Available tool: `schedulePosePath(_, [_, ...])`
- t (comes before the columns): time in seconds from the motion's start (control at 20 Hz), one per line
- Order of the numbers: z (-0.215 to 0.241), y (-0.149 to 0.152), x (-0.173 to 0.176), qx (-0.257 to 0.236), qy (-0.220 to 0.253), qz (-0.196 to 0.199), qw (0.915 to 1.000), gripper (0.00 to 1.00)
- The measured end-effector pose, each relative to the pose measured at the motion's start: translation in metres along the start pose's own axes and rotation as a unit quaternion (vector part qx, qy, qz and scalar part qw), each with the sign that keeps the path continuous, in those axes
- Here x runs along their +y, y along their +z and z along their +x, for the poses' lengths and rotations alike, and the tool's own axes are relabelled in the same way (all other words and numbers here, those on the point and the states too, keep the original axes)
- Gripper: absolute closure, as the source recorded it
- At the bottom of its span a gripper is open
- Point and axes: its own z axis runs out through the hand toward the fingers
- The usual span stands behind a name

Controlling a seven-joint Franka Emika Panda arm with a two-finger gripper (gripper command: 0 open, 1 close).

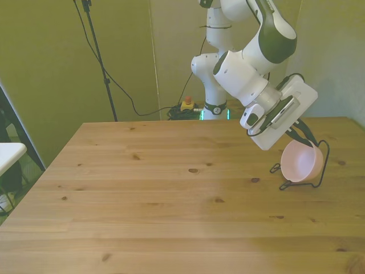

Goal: Load the bowl

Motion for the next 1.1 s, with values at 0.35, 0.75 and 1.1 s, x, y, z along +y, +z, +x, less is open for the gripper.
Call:
schedulePosePath(0.35, [0.001,-0.004,0.005,0.0,0.005,0.0,1.0,0.0])
schedulePosePath(0.75, [-0.009,-0.021,-0.007,0.002,-0.005,0.008,1.0,0.0])
schedulePosePath(1.1, [-0.023,-0.089,-0.03,0.06,0.012,-0.078,0.9951,0.0])
